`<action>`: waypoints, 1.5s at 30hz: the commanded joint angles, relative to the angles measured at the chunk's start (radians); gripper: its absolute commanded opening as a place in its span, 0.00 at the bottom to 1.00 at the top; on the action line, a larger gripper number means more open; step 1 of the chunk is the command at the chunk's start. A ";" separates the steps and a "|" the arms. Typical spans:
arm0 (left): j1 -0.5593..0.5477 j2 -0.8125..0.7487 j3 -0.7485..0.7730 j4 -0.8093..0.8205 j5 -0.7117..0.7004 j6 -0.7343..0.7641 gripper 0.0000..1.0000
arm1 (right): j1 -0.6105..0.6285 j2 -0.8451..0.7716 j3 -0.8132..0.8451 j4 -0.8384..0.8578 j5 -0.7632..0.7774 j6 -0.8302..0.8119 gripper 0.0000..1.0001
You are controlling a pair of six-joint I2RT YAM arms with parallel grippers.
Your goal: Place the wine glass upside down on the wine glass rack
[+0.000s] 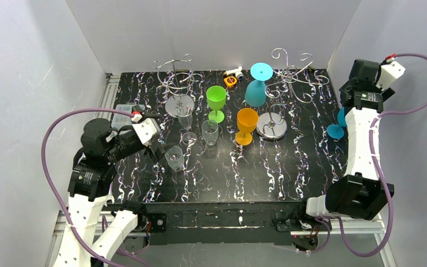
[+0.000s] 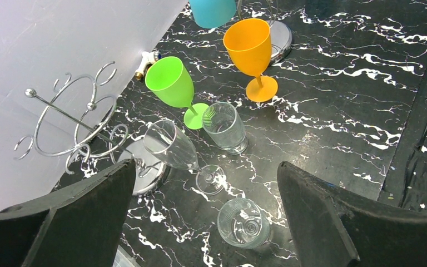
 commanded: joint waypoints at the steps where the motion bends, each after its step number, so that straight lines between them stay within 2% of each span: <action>1: -0.002 0.007 0.035 -0.018 0.036 -0.006 0.98 | -0.056 0.013 -0.117 0.044 -0.059 0.086 0.78; 7: -0.003 0.037 0.057 -0.049 0.046 0.009 0.98 | -0.058 0.035 -0.236 0.151 -0.077 0.083 0.75; 13: -0.003 0.054 0.067 -0.053 0.041 0.000 0.98 | -0.058 0.090 -0.266 0.242 -0.060 0.044 0.68; 24: -0.002 0.075 0.061 -0.060 0.022 0.016 0.98 | -0.058 0.170 -0.251 0.286 -0.076 0.036 0.57; 26: -0.003 0.078 0.058 -0.059 0.023 0.019 0.98 | -0.058 0.170 -0.269 0.299 -0.084 0.041 0.52; 31: -0.002 0.079 0.058 -0.060 0.022 0.023 0.98 | -0.058 0.148 -0.326 0.317 -0.105 0.044 0.47; 33: -0.002 0.076 0.059 -0.061 0.025 0.021 0.98 | -0.056 0.136 -0.340 0.308 -0.115 0.049 0.43; 37: -0.002 0.061 0.066 -0.060 0.036 0.012 0.98 | -0.050 0.085 -0.363 0.266 -0.125 0.058 0.20; 41: -0.003 0.045 0.083 -0.062 0.048 -0.012 0.98 | -0.046 -0.025 -0.377 0.212 -0.137 0.072 0.02; 45: -0.003 0.031 0.099 -0.077 0.071 -0.051 0.98 | -0.036 -0.168 -0.334 0.136 -0.151 0.063 0.01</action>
